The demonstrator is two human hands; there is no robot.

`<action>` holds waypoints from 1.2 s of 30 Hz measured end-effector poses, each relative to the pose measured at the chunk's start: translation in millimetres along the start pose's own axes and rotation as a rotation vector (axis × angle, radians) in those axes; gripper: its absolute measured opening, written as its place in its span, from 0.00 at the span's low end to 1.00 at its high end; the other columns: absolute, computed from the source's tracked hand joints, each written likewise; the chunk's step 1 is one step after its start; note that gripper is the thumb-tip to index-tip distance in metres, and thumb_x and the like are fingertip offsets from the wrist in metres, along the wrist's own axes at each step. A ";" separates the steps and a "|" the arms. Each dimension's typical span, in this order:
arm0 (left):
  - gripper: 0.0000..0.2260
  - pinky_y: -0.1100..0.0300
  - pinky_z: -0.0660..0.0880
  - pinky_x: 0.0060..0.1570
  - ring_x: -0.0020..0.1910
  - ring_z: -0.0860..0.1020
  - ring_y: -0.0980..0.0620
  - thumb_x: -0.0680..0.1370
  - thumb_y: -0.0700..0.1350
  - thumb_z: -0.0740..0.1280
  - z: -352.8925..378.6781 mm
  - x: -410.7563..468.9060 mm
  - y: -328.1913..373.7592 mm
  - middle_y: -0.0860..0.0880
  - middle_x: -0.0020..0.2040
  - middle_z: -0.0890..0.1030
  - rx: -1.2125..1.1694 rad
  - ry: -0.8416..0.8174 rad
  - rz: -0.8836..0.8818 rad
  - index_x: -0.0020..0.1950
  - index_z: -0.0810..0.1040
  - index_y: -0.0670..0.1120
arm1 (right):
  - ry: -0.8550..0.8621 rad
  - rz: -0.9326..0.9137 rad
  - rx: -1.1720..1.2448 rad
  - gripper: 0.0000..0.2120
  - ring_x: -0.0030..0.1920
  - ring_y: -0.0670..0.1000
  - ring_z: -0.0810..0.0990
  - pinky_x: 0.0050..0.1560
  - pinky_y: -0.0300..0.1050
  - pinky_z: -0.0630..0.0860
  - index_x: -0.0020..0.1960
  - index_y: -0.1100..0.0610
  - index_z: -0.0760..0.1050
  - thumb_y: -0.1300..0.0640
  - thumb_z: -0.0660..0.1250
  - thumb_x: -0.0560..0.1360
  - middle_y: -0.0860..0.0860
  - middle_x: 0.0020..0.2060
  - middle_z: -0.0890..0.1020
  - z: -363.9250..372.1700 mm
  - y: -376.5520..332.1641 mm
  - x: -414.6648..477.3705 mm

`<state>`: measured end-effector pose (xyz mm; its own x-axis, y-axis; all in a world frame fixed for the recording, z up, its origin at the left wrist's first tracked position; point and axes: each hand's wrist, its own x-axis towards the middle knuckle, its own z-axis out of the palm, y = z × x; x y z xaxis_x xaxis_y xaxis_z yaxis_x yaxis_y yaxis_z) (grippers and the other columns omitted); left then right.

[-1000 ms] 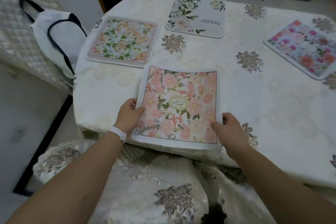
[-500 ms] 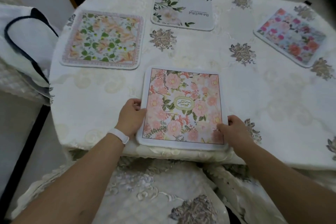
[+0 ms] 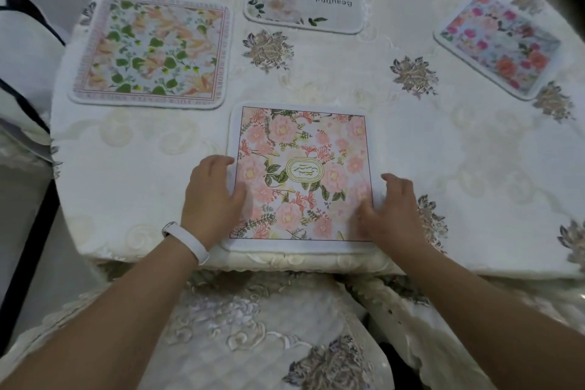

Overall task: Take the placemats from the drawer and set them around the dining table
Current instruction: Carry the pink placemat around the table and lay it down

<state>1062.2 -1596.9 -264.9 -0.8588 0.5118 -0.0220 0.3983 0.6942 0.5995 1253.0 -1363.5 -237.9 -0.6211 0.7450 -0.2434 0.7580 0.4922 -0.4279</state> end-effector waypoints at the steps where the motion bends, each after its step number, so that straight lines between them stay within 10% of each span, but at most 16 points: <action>1: 0.20 0.49 0.66 0.67 0.66 0.68 0.44 0.78 0.48 0.64 4.5 0.9 3.2 0.43 0.67 0.71 0.078 -0.028 0.098 0.67 0.70 0.43 | -0.014 -0.093 -0.084 0.27 0.68 0.58 0.68 0.67 0.56 0.68 0.74 0.56 0.62 0.51 0.64 0.78 0.57 0.69 0.66 3.1 -2.6 2.8; 8: 0.25 0.46 0.43 0.75 0.78 0.46 0.49 0.80 0.53 0.48 51.0 30.6 31.1 0.49 0.80 0.52 0.348 -0.339 0.379 0.77 0.57 0.51 | -0.297 -0.473 -0.377 0.32 0.79 0.54 0.38 0.77 0.55 0.37 0.80 0.47 0.46 0.37 0.49 0.81 0.50 0.80 0.43 44.2 -36.1 48.2; 36: 0.33 0.44 0.41 0.75 0.78 0.40 0.46 0.79 0.64 0.45 43.6 86.7 8.5 0.46 0.80 0.43 0.437 -0.192 0.060 0.79 0.45 0.48 | -0.117 -0.233 -0.346 0.34 0.79 0.54 0.37 0.78 0.57 0.38 0.81 0.54 0.40 0.40 0.43 0.80 0.54 0.80 0.41 30.4 -18.0 108.1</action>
<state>1005.2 -1524.6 -296.6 -0.7717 0.6129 -0.1699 0.5785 0.7874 0.2127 1166.2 -1305.6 -283.0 -0.7870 0.5497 -0.2801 0.6044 0.7781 -0.1710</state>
